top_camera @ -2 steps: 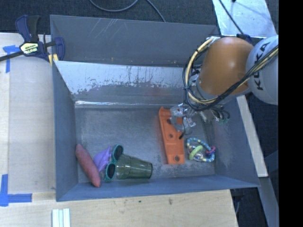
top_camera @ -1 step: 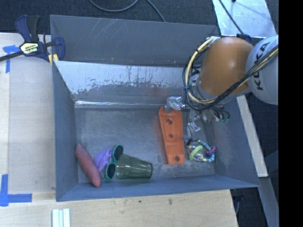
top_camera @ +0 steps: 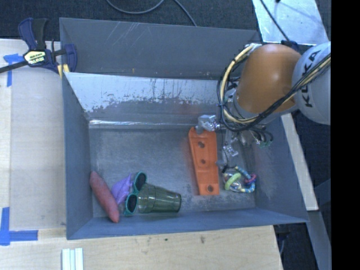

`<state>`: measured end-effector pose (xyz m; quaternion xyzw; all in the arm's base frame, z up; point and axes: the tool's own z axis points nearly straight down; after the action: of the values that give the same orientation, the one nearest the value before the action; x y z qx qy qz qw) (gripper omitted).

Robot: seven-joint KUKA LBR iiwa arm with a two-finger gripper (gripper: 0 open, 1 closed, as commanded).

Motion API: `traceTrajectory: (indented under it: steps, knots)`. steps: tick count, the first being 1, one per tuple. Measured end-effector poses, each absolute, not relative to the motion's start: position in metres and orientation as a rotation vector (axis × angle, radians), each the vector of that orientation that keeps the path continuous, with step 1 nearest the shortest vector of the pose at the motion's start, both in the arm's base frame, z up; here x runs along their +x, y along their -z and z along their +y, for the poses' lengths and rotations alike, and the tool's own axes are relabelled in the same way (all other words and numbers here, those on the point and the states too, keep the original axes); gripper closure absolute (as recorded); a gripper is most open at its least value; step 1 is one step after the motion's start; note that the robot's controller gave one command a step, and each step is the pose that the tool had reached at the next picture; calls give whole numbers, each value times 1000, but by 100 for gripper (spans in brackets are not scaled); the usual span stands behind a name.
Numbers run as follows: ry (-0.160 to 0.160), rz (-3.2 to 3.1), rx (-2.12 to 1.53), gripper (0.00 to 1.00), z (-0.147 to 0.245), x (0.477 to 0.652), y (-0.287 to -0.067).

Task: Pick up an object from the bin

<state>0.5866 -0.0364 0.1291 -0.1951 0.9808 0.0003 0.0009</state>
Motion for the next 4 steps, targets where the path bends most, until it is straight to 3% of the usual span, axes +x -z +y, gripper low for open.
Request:
traceTrajectory:
  steps: [1, 2, 3, 4]
  knots:
    - [0, 3059, -699, 0, -42, 589, -125]
    - [1, 2943, -1093, 0, -45, 590, -115]
    - [3, 2815, -1367, 100, -34, 608, -80]
    - [3, 2815, -1366, 100, -34, 608, -80]
